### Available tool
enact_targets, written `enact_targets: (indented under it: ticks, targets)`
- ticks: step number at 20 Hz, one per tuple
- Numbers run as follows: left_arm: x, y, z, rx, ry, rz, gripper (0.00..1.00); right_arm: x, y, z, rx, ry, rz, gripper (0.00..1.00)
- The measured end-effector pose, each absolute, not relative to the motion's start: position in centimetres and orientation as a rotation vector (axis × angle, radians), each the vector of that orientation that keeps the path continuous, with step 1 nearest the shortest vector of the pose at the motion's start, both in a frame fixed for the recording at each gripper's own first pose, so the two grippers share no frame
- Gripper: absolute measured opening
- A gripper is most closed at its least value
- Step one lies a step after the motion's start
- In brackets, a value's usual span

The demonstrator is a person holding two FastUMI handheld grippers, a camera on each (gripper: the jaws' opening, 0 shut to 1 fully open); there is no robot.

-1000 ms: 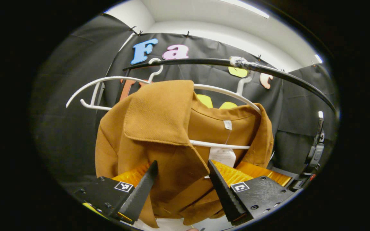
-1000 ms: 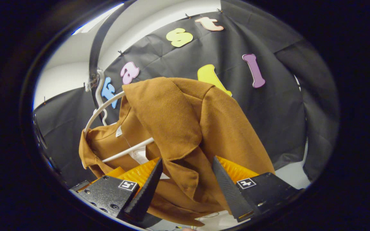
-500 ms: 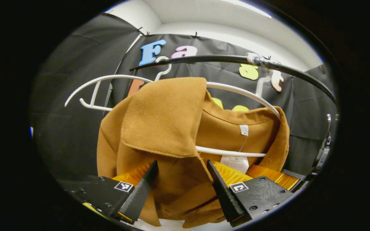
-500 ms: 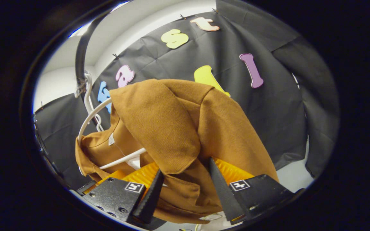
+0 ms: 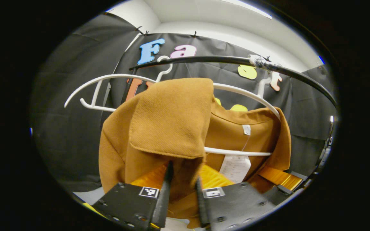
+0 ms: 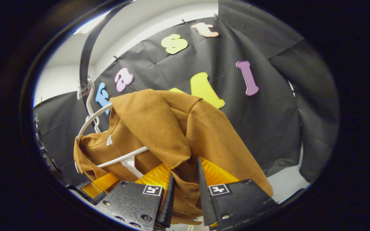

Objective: Grasp the clothes on the hanger with both hands and then place them into the laundry hamper below.

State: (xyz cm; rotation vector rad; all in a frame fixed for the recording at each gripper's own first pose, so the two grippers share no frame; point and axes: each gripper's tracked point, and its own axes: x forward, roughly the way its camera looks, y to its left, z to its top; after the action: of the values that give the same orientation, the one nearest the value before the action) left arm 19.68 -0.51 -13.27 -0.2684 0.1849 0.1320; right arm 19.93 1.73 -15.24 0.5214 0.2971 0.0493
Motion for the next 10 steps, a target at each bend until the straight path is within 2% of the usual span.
enact_targets:
  ticks: [1,2,3,4,7,10]
  targets:
    - [19.3,-0.1,-13.4,-0.267,0.188,0.15,0.1,19.6,1.5,-15.4,0.512,0.296,0.044,0.37]
    - [19.3,-0.4,-13.4,-0.275,0.191,0.131,0.17,19.2,1.3,-15.5,0.502,0.294,0.037,0.33]
    - [18.9,-0.7,-13.3,-0.289,0.191,0.116,0.05,19.0,0.9,-15.6,0.491,0.293,0.027,0.31]
    - [18.9,-0.4,-13.1,-0.296,0.192,0.117,0.16,18.9,0.4,-15.4,0.483,0.291,0.016,0.27]
    - [17.7,-0.4,-12.6,-0.344,0.194,0.08,0.03,18.1,-1.3,-14.5,0.488,0.254,-0.033,0.25]
    - [16.8,1.4,-12.1,-0.336,0.18,0.11,0.02,17.9,-2.7,-13.9,0.506,0.23,-0.053,0.25]
